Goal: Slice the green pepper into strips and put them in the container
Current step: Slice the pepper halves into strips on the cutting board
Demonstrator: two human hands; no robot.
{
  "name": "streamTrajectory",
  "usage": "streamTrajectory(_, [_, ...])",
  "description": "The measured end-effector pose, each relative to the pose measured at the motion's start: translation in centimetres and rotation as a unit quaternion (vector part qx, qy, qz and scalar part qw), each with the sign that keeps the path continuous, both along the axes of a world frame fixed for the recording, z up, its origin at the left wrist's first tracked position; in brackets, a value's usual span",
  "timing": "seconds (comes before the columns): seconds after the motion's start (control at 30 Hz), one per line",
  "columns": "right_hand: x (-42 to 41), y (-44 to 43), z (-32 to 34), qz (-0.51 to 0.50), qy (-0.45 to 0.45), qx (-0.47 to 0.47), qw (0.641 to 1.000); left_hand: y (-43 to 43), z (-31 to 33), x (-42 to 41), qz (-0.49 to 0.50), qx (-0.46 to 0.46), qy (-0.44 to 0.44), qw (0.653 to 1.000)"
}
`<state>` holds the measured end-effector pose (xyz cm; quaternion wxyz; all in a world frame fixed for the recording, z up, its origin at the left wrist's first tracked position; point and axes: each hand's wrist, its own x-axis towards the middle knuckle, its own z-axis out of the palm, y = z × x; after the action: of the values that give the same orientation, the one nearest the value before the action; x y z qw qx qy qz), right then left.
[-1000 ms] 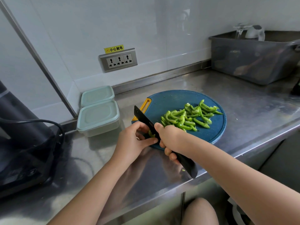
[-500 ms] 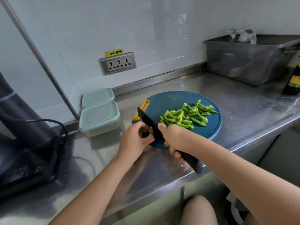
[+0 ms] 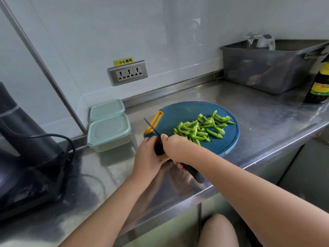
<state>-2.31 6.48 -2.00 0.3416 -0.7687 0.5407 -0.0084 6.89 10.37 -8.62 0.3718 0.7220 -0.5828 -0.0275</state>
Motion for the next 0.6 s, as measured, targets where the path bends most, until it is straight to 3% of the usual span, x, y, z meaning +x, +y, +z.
streamTrajectory(0.1, [-1.4,-1.2,-0.1,-0.036,-0.055,0.140,0.988,-0.1,0.0,0.0,0.013,0.010,0.010,1.000])
streamTrajectory(0.17, [-3.4,-1.8,0.1,-0.078,-0.127,0.238,0.960,-0.2,-0.3,0.2,0.019,0.007,0.031,0.999])
streamTrajectory(0.27, [-6.7,-2.3,0.5,-0.064,-0.189,0.296,0.934,-0.6,-0.3,0.5,-0.004,-0.018,0.090,0.996])
streamTrajectory(0.4, [-8.5,-2.9,1.2,-0.075,-0.266,0.318,0.907,-0.8,1.0,0.9,-0.034,-0.064,0.134,0.988])
streamTrajectory(0.6, [-7.4,-1.7,1.3,-0.054,-0.268,0.289,0.917,-0.3,1.5,2.8,0.025,-0.133,0.126,0.983])
